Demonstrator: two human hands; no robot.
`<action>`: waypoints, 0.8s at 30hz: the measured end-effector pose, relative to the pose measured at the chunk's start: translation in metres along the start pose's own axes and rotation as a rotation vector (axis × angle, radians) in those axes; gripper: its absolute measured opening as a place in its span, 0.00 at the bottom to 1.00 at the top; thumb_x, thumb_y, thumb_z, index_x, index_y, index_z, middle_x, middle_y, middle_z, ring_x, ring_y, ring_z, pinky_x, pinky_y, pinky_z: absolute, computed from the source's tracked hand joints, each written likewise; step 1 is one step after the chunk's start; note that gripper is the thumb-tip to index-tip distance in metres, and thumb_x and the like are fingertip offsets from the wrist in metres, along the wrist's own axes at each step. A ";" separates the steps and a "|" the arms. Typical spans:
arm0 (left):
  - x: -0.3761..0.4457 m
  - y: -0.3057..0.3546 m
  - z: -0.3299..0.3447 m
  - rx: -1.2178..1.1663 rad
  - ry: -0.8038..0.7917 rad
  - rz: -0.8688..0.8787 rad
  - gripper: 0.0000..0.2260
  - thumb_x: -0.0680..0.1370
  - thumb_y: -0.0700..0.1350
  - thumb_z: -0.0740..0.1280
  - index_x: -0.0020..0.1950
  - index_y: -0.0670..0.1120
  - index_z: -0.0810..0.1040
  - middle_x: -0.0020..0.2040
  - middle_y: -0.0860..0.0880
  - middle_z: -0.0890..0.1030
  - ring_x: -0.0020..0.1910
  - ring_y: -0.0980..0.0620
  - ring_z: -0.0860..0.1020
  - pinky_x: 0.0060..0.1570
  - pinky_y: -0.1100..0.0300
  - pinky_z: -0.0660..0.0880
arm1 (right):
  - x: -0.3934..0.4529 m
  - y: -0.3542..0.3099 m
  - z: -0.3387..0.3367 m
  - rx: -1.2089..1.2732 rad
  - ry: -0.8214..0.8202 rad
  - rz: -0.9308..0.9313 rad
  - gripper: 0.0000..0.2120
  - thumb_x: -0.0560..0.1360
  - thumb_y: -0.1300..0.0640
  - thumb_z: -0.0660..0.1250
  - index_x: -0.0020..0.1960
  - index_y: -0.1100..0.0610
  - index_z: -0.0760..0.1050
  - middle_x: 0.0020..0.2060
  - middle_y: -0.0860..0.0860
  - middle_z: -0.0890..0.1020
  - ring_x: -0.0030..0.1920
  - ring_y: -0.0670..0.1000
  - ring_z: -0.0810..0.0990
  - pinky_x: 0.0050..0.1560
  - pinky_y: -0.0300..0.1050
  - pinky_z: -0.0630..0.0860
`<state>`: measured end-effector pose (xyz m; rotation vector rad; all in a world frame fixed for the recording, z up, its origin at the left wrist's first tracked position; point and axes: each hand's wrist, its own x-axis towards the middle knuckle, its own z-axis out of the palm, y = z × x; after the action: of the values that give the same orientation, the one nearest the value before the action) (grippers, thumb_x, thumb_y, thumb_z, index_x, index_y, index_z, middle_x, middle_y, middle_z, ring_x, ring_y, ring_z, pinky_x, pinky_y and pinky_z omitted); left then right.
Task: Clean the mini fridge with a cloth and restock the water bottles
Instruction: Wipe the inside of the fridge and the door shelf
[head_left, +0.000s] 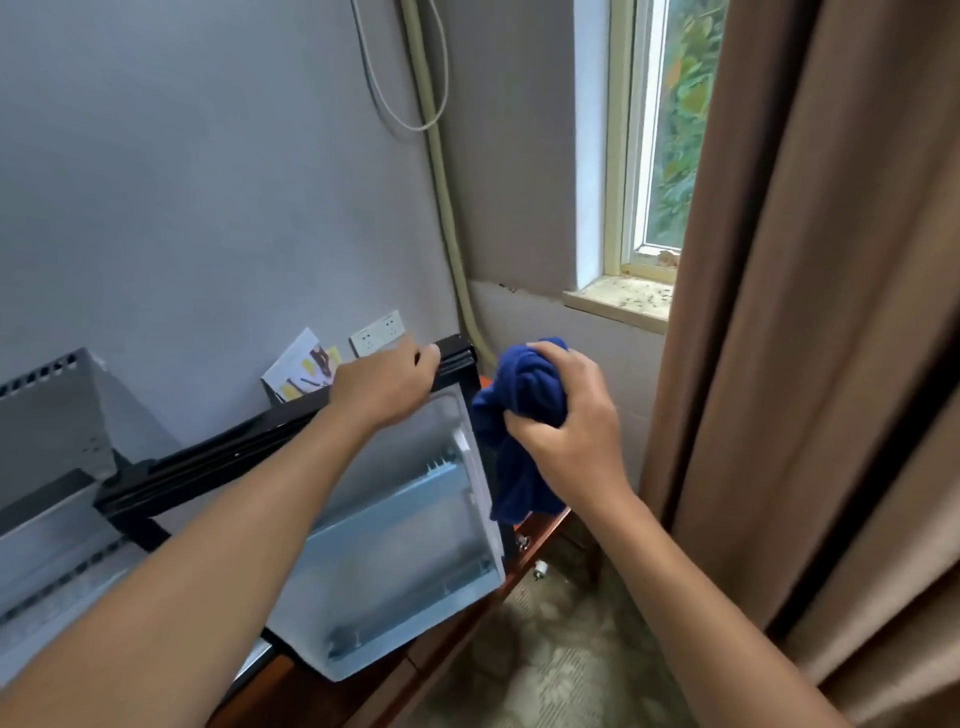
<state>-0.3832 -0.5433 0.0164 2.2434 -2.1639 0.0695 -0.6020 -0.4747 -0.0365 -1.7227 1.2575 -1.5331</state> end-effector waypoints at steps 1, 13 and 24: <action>-0.004 0.001 0.002 0.032 0.013 0.006 0.28 0.73 0.62 0.37 0.57 0.52 0.70 0.59 0.44 0.79 0.47 0.41 0.74 0.41 0.49 0.63 | 0.008 -0.002 0.013 0.017 -0.018 -0.033 0.31 0.70 0.55 0.76 0.70 0.42 0.72 0.66 0.46 0.73 0.59 0.45 0.76 0.56 0.32 0.73; -0.032 0.045 -0.006 0.099 0.058 0.021 0.24 0.74 0.53 0.39 0.47 0.46 0.72 0.47 0.44 0.77 0.42 0.42 0.71 0.31 0.57 0.52 | -0.055 0.098 0.059 0.132 0.160 0.376 0.28 0.73 0.50 0.71 0.72 0.45 0.70 0.62 0.46 0.78 0.57 0.46 0.77 0.57 0.44 0.74; -0.058 0.057 0.005 0.059 0.178 -0.067 0.29 0.84 0.57 0.45 0.41 0.42 0.78 0.33 0.45 0.74 0.32 0.48 0.68 0.38 0.52 0.61 | -0.171 0.225 0.075 0.070 -0.189 1.200 0.18 0.69 0.55 0.68 0.59 0.47 0.77 0.50 0.50 0.85 0.49 0.55 0.82 0.57 0.50 0.78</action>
<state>-0.4425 -0.4873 0.0081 2.2420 -2.0215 0.3226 -0.5869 -0.4395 -0.3259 -0.7014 1.6212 -0.6488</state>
